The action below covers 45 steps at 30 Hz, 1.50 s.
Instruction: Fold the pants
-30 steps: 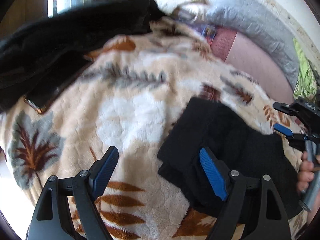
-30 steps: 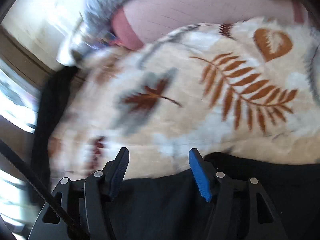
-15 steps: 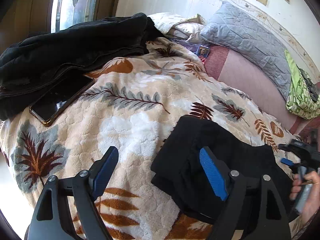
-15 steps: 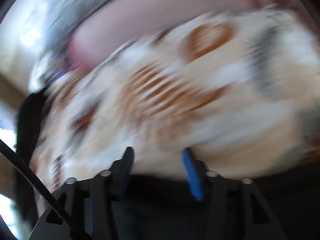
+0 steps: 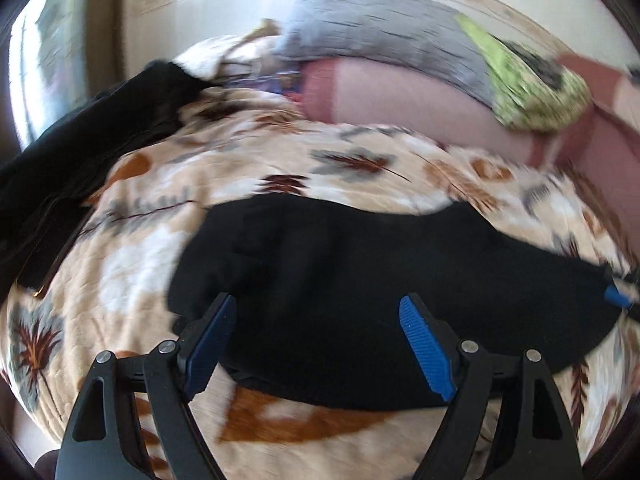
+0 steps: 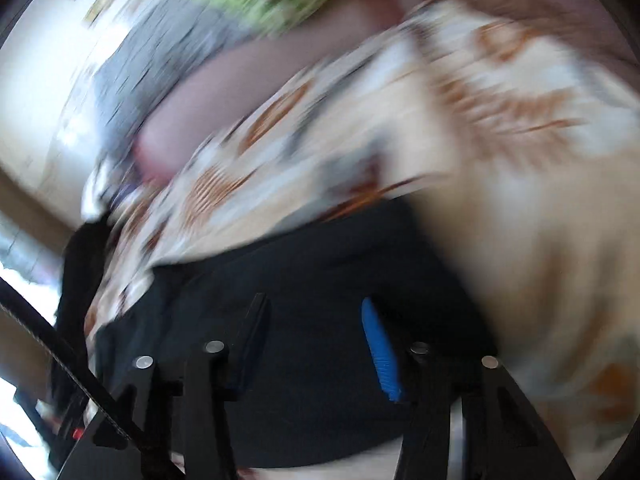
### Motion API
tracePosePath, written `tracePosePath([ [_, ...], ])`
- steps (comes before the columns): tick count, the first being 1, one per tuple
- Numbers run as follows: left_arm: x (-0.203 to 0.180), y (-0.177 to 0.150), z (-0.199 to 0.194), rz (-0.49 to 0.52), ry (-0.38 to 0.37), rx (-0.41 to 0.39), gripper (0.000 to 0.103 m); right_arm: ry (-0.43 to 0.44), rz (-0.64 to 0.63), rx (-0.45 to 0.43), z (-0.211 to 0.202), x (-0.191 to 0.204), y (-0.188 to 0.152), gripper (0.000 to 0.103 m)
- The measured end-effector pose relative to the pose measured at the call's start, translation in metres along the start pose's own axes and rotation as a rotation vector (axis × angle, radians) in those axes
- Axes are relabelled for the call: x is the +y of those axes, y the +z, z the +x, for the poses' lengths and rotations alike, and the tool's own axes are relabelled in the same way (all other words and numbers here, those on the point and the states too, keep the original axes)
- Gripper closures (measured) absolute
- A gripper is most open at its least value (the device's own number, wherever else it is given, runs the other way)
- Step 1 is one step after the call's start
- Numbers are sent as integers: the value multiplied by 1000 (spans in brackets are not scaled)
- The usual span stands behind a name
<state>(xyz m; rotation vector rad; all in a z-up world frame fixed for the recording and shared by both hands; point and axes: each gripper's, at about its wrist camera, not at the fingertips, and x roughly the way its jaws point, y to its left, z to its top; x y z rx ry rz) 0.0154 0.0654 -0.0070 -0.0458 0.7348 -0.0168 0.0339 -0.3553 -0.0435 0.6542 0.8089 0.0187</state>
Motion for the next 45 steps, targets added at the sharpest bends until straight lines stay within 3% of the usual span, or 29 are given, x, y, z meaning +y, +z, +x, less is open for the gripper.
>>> tracePosePath([
  [3, -29, 1, 6, 52, -68, 64, 20, -65, 81, -147, -48, -30, -2, 24],
  [4, -41, 3, 8, 72, -105, 81, 20, -63, 107, -195, -63, -41, -6, 24],
  [7, -81, 16, 16, 128, -187, 126, 20, 19, 154, -205, -80, -59, -12, 24],
  [12, -170, 60, 31, 224, -386, 204, 20, 154, 118, -113, -63, -45, -27, 24],
  [15, -224, 79, 43, 311, -449, 241, 20, 157, 65, -83, -52, -40, -35, 24],
  [19, -303, 91, 77, 446, -480, 318, 20, 28, -48, -64, -40, -26, -41, 24],
  [24, -364, 82, 122, 500, -543, 469, 20, -44, -91, -104, -41, -29, -44, 24],
  [29, -403, 70, 155, 542, -570, 559, 20, -2, -65, -111, -33, -34, -34, 24],
  [32, -418, 60, 164, 588, -551, 586, 20, 9, -59, -126, -28, -34, -29, 24],
  [34, -428, 52, 161, 669, -514, 570, 20, 10, -68, -132, -26, -32, -28, 24],
  [35, -431, 50, 158, 712, -506, 563, 28, 7, -73, -133, -24, -31, -28, 24],
  [36, -433, 49, 154, 735, -511, 551, 56, 4, -78, -133, -23, -30, -28, 27],
  [37, -435, 49, 149, 740, -519, 553, 72, 0, -86, -132, -21, -29, -27, 43],
  [38, -434, 51, 146, 735, -524, 557, 79, -3, -91, -124, -20, -28, -26, 57],
  [39, -433, 53, 142, 728, -536, 555, 86, 8, -91, -104, -16, -29, -26, 77],
  [45, -398, 75, 110, 653, -603, 495, 86, 66, -99, -118, -28, -17, -22, 79],
])
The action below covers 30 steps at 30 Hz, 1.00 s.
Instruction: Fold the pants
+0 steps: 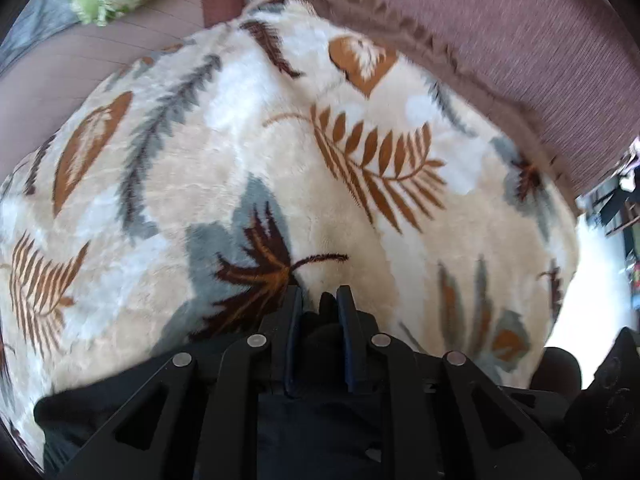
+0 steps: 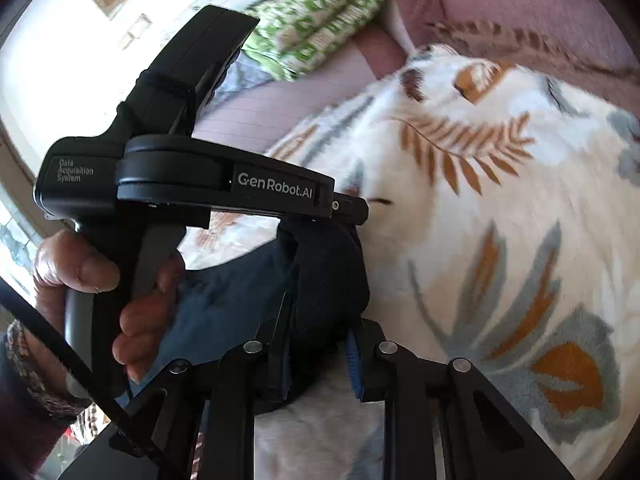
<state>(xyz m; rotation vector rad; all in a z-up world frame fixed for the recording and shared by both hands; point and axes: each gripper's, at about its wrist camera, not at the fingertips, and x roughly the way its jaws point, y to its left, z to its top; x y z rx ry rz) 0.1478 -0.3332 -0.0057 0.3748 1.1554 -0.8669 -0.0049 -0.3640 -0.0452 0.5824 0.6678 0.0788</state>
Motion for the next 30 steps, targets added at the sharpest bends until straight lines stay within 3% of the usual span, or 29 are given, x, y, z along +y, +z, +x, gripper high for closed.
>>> tracePosePath([
  [5, 33, -24, -46, -99, -45, -86, 86, 53, -61, 15, 0, 37, 2, 79],
  [9, 81, -59, -75, -218, -47, -144, 86, 97, -150, 46, 10, 78, 1, 79],
  [17, 176, -143, -96, -497, -57, -199, 83, 154, -361, 197, 67, 157, -29, 78],
  [19, 193, -164, -109, -566, -85, -238, 77, 170, -387, 247, 82, 165, -37, 69],
  [21, 205, -189, -131, -630, -98, -310, 54, 199, -395, 292, 92, 169, -44, 55],
  [23, 211, -209, -150, -679, -90, -380, 46, 251, -387, 327, 95, 173, -50, 41],
  [25, 216, -234, -166, -739, -79, -433, 46, 277, -405, 333, 91, 179, -53, 29],
  [27, 218, -255, -177, -785, -43, -463, 46, 293, -433, 346, 85, 185, -52, 29],
  [30, 214, -279, -188, -795, 73, -499, 45, 329, -422, 320, 62, 189, -39, 29],
])
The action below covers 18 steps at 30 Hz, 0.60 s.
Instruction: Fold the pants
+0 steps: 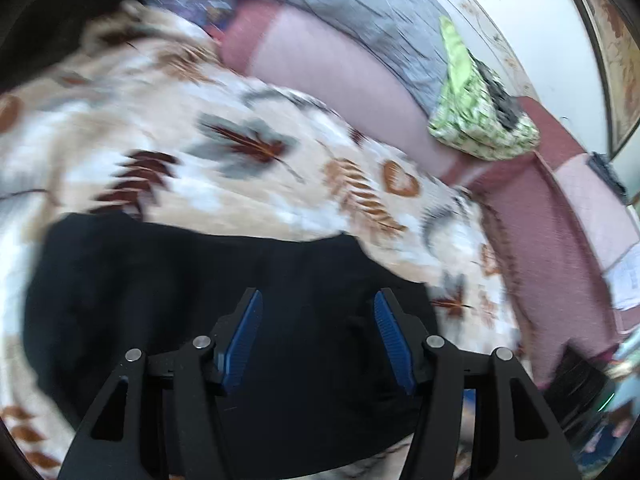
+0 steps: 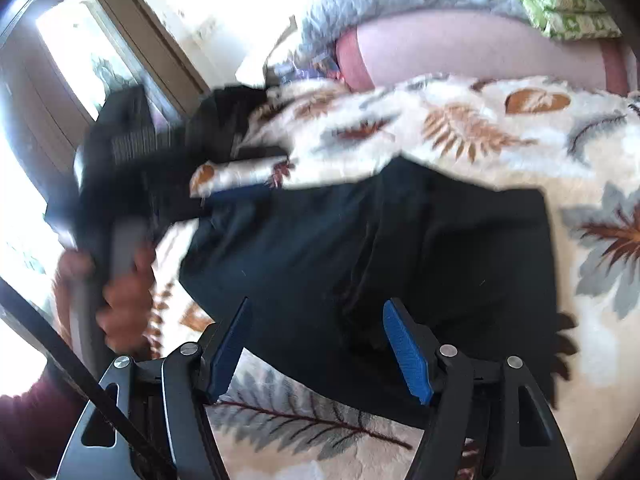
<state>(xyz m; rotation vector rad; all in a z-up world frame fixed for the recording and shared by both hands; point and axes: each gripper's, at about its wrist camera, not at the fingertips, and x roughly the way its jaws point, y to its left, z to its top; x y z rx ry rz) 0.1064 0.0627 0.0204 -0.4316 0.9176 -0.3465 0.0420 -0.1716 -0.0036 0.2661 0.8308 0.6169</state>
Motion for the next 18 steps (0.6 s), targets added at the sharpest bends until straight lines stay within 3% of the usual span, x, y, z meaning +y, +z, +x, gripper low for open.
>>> tracePosePath([
  [4, 21, -13, -8, -26, 32, -65, 45, -51, 120, -52, -18, -23, 33, 35],
  [9, 41, -16, -10, -54, 27, -85, 45, 32, 330, -23, 9, -53, 55, 39],
  [14, 49, -18, -14, -72, 38, -96, 45, 239, 647, 59, 75, -82, 49, 39],
  [18, 49, -17, -19, -65, 50, -113, 45, 376, 696, 126, 96, -70, 38, 38],
])
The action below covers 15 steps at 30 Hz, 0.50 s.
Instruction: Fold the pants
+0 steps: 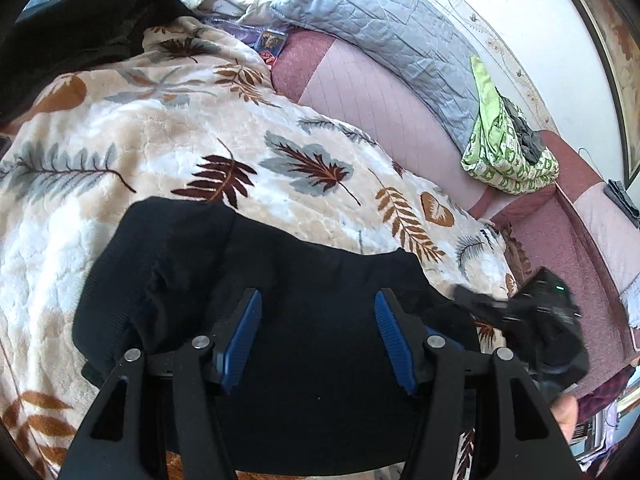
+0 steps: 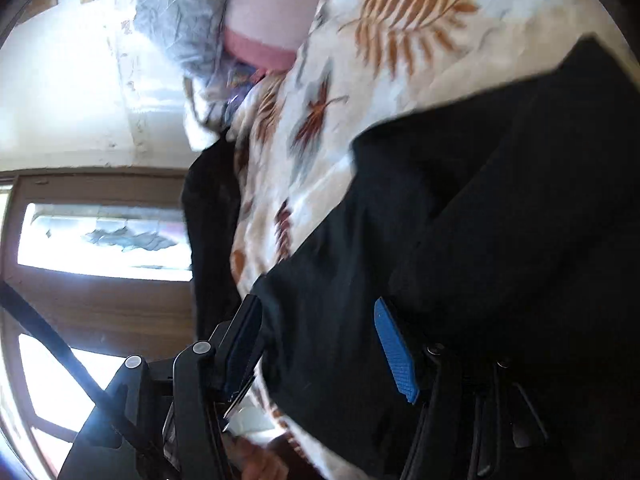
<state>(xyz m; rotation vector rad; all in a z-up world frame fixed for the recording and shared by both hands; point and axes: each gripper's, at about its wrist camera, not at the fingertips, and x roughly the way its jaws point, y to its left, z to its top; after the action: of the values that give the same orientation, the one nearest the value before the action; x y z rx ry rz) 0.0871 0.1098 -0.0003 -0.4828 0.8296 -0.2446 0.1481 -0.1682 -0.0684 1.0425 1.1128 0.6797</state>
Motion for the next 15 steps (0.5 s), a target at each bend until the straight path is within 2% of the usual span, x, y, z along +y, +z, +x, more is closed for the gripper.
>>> tracePosePath([
  [2, 2, 1, -2, -10, -3, -5, 44, 69, -33, -4, -12, 11, -8, 38],
  [4, 4, 2, -3, -25, -14, -8, 41, 109, -46, -49, -36, 15, -15, 36],
  [6, 3, 3, -4, -32, -15, -14, 40, 137, -15, -92, -56, 8, -22, 35],
  [8, 2, 2, -4, -26, -8, -17, 40, 145, 30, -95, -59, -4, -27, 34],
  [11, 2, 2, -5, -13, 17, -21, 40, 122, 103, -8, -41, -23, -45, 33],
  [12, 3, 2, -5, -9, 28, -22, 40, 106, 92, 39, -28, -25, -57, 36],
  [15, 6, 2, -5, -16, 40, -21, 40, 61, 10, 129, -6, -12, -79, 36],
])
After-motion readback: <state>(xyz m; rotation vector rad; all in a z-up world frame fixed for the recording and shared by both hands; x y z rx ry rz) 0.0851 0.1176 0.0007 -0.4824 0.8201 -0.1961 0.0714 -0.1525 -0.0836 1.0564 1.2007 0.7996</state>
